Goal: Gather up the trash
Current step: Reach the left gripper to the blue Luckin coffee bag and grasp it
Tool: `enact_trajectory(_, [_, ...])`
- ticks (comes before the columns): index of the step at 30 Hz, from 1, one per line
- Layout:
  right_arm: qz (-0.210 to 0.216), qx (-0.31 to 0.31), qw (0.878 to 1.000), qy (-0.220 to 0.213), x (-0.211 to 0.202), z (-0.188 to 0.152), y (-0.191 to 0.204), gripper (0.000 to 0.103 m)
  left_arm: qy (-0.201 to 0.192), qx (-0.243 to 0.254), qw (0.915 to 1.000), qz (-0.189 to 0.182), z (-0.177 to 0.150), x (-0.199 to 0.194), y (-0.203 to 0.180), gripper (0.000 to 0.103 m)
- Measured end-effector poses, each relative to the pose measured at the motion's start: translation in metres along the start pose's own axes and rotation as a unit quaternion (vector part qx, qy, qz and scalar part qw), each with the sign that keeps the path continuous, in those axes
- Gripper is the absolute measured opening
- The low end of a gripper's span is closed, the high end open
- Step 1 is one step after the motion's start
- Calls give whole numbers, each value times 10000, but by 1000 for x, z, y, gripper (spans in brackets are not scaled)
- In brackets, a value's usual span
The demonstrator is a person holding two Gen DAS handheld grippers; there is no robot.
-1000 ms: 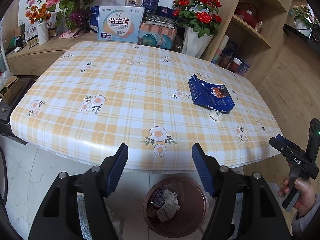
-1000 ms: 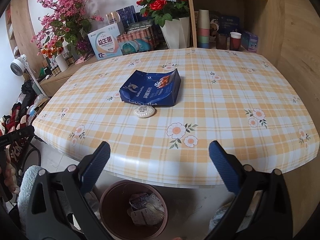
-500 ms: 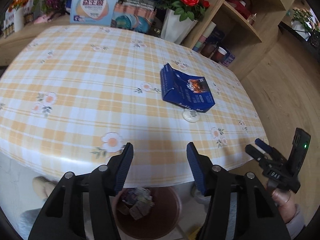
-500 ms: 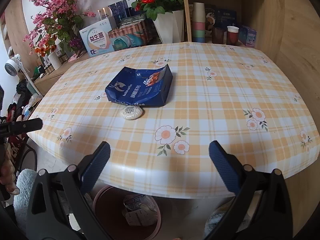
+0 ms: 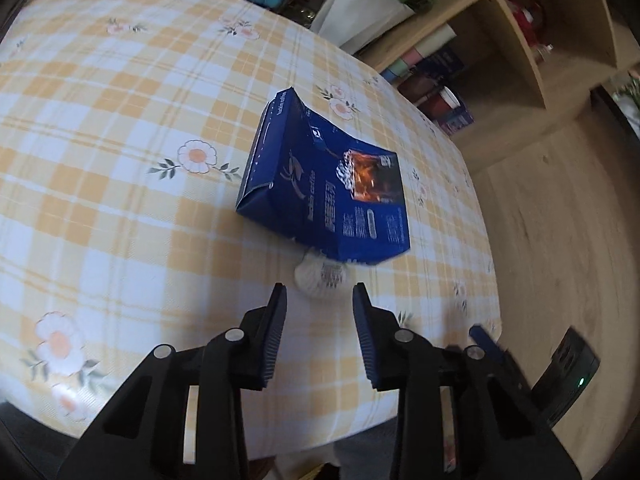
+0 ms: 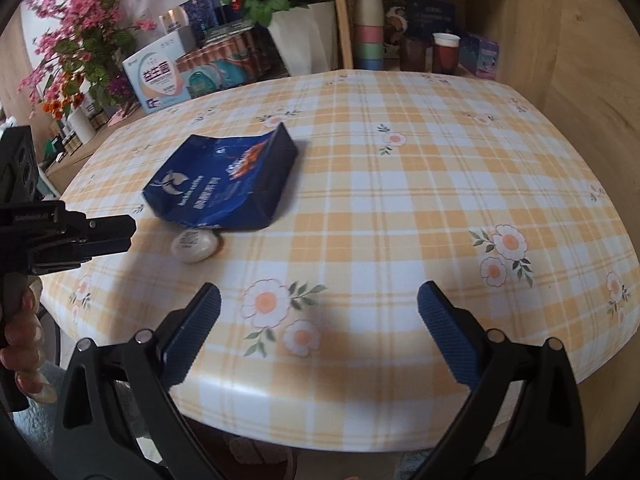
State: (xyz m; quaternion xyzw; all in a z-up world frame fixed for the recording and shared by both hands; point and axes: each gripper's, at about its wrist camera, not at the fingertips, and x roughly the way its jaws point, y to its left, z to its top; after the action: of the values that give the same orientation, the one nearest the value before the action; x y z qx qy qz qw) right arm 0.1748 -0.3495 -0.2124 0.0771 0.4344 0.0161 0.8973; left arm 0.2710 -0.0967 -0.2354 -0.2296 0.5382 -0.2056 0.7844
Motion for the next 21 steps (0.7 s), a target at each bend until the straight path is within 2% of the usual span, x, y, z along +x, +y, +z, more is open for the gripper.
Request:
enact_trajectory(4, [-30,81,10000,22,8,5,-11,97,-22,-476,9987,-203,13,20,8,32])
enact_trajectory(11, [-38,137,9999,11,15,13,-23,97,-165,-1281,9901,-552,18,38,29,32])
enact_trajectory(21, [-37,185,9998,56,21,14,-30,97,-635,-1822,9768,-927,18,46,44,32])
